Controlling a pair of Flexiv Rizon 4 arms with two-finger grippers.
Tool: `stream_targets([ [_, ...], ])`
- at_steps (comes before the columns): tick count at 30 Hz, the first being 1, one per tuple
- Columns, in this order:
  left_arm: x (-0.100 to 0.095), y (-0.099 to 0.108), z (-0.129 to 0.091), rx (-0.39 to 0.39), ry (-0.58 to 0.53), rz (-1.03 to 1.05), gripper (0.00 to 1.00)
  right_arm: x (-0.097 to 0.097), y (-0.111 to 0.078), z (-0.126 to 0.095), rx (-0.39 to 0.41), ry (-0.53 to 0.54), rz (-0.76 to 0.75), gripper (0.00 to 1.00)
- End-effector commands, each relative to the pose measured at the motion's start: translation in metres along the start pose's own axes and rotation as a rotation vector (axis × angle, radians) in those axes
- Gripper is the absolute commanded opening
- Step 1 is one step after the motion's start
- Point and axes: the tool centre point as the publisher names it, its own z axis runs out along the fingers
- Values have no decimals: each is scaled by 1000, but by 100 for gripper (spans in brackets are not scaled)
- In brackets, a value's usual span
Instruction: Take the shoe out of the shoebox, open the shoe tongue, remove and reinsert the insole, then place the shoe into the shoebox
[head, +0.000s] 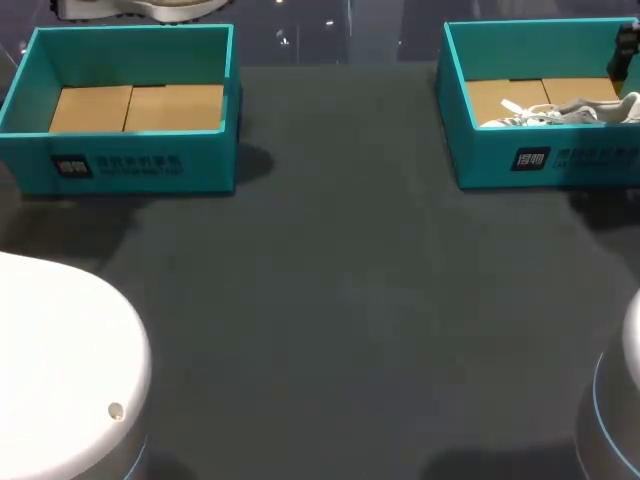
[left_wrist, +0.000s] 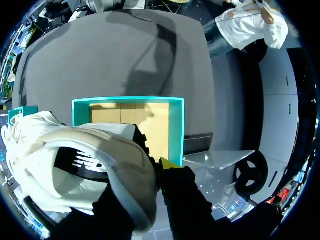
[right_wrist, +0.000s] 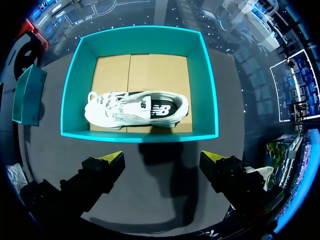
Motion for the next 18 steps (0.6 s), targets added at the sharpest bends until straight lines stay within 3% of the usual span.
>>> stream_targets([
  [1, -22, -39, -12, -53, 28, 12, 0, 0, -1, 0, -1, -2, 1, 100],
  [18, -137, -158, -18, -17, 46, 127, 0, 0, -1, 0, -1, -2, 1, 100],
])
